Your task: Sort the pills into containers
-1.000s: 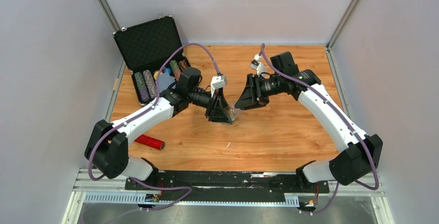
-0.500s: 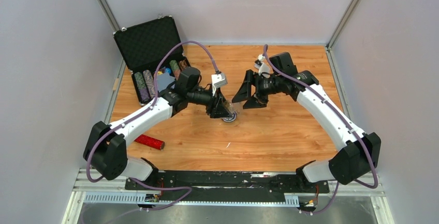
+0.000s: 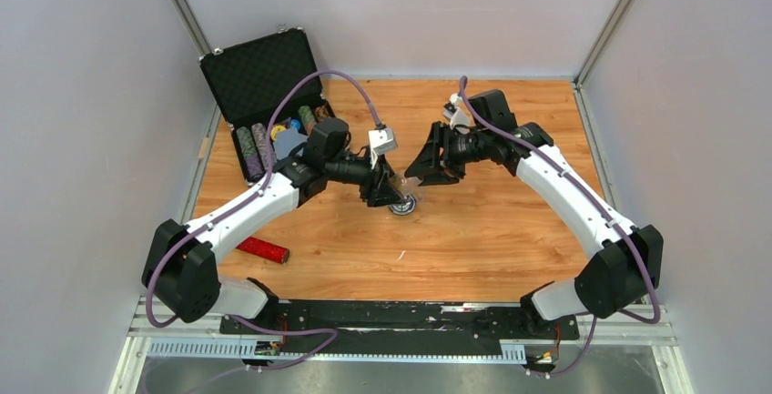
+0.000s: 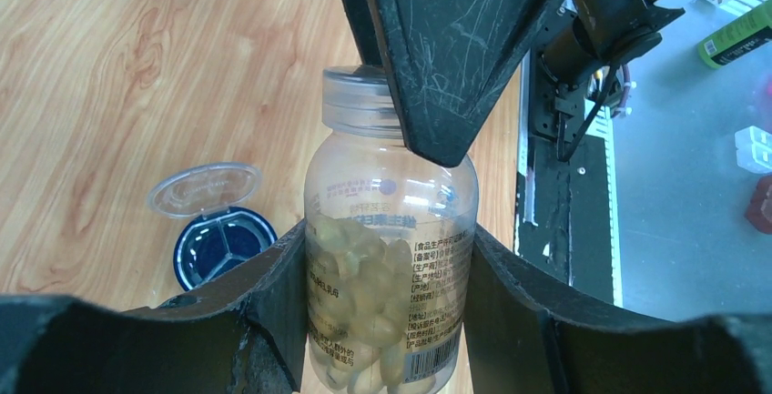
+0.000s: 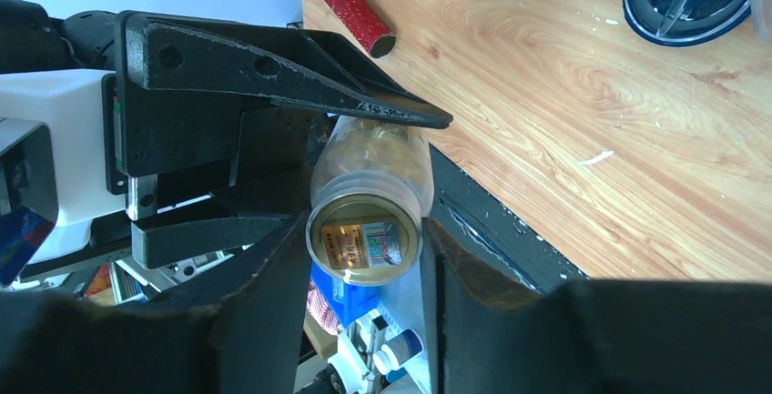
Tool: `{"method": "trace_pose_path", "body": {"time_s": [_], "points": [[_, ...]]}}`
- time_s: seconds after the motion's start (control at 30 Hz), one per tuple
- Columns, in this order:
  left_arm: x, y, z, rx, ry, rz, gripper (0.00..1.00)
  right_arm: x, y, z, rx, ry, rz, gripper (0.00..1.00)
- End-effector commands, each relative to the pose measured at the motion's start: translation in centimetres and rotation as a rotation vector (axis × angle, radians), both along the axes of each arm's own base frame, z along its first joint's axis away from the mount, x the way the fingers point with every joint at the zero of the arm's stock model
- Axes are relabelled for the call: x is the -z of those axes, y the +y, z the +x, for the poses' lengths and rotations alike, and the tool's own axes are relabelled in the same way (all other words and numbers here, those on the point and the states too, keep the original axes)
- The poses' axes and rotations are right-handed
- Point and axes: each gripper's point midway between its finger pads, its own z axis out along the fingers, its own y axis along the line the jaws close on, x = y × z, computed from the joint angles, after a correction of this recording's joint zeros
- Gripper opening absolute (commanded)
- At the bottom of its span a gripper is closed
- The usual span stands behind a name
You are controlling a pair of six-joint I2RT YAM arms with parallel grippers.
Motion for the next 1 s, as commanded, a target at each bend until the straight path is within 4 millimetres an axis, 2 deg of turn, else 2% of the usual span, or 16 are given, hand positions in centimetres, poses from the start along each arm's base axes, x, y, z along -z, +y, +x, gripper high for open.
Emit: {"method": "trace_pose_path", "body": {"time_s": [0.0, 0.1, 0.17, 0.27, 0.4, 0.5, 0.57, 0.63, 0.67, 0.7, 0.83, 0.9, 0.97], "points": [[-4.4, -0.7, -0.5, 0.047, -0.076, -0.096, 0.15, -2.1, 0.4, 1.3, -0.004, -0.126, 0.034, 0.28], [-5.1, -0.9, -0.4, 0.034, -0.043, -0.111, 0.11, -2.4, 0.4, 1.0, -0.076, -0.217, 0.047, 0.11], [-5.8, -1.1, -0.7, 0.044, -0.022, -0.126, 0.06, -2.9, 0.4, 0.7, -0.157, -0.341, 0.065, 0.0], [-6.5, -1.4, -1.5, 0.078, 0.011, -0.17, 0.01, -3.8, 0.3, 0.7, -0.223, -0.562, 0.111, 0.0], [-7.6, -1.4, -3.6, 0.171, 0.063, -0.245, 0.0, -6.3, 0.6, -1.0, -0.386, -0.75, 0.24, 0.0], [-7.9, -1.2, -5.0, 0.257, 0.091, -0.274, 0.0, -7.3, 0.8, -2.2, -0.474, -0.802, 0.306, 0.0], [-7.7, -1.3, -4.8, 0.249, 0.104, -0.266, 0.0, -7.1, 0.7, -1.1, -0.409, -0.782, 0.261, 0.02], [-7.4, -1.4, -3.8, 0.193, 0.083, -0.238, 0.0, -6.7, 0.4, 0.4, -0.297, -0.739, 0.195, 0.74], [-7.2, -1.4, -3.3, 0.17, 0.048, -0.227, 0.0, -6.8, 0.2, 0.8, -0.247, -0.722, 0.172, 0.94], [-6.7, -1.3, -2.4, 0.109, 0.046, -0.194, 0.0, -7.0, -0.1, 1.0, -0.205, -0.701, 0.16, 0.99], [-5.8, -0.8, 0.3, -0.01, -0.076, -0.119, 0.0, -7.3, -0.6, 1.8, -0.043, -0.547, 0.132, 1.0], [-5.5, -0.5, 1.2, -0.043, -0.125, -0.088, 0.0, -6.6, -0.6, 1.9, 0.01, -0.418, 0.116, 0.95], [-5.2, -0.2, 1.8, -0.063, -0.167, -0.059, 0.0, -4.9, -0.9, 2.3, 0.076, -0.268, 0.055, 0.85]]}}
